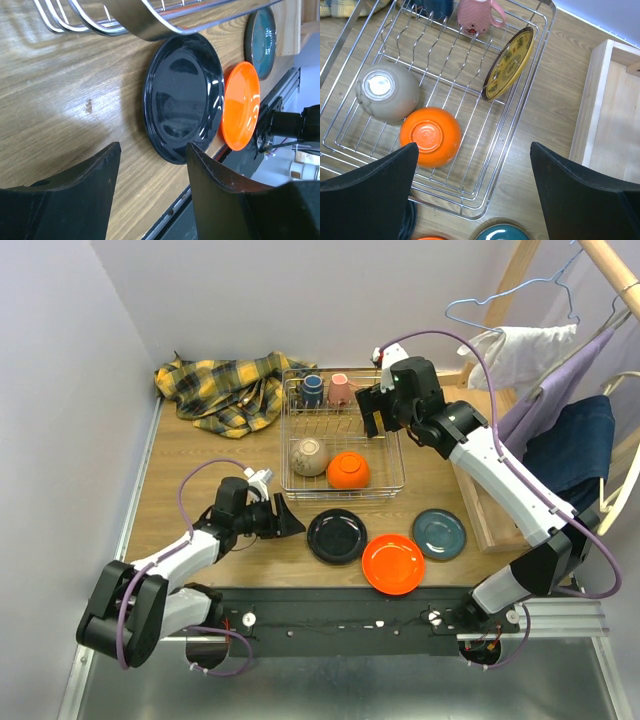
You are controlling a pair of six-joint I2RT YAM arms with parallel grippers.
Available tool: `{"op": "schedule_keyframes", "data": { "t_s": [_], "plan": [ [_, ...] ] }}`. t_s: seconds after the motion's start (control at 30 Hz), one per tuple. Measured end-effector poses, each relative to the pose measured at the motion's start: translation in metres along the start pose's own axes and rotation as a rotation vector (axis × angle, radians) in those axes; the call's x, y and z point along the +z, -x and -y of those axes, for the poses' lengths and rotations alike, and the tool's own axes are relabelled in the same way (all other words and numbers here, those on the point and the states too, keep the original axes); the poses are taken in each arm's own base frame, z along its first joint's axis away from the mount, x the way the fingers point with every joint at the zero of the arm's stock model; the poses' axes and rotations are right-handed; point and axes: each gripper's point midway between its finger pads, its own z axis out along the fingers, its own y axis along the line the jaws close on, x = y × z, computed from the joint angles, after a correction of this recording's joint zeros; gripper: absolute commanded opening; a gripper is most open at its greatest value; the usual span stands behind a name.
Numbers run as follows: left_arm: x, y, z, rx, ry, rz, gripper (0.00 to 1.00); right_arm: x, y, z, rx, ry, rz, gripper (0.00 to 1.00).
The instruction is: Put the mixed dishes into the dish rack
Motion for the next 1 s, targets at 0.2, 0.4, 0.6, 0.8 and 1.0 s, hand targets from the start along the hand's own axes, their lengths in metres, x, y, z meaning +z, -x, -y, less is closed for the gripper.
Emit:
{"op": "schedule_keyframes", "data": {
  "t_s": [0.2, 0.4, 0.6, 0.8, 1.0],
  "plan": [
    [0.008, -0.012, 0.003, 0.015, -0.014, -0.044, 0.63, 0.001, -0.001, 0.000, 0.003, 0.004, 0.005, 0.99],
    [0.016, -0.028, 0.002, 0.017, -0.015, -0.103, 0.60, -0.001, -0.003, 0.000, 0.003, 0.003, 0.009, 0.99],
    [0.023, -0.030, -0.002, -0.014, 0.010, -0.105, 0.57, -0.002, -0.002, 0.001, 0.004, 0.002, 0.016, 0.99],
    [0.034, -0.016, -0.006, -0.064, 0.038, -0.055, 0.42, -0.001, -0.001, 0.001, 0.003, 0.002, 0.018, 0.99],
    [0.041, -0.008, -0.007, -0.095, 0.064, -0.028, 0.31, 0.000, -0.003, 0.001, 0.002, 0.002, 0.019, 0.99]
  ]
}}
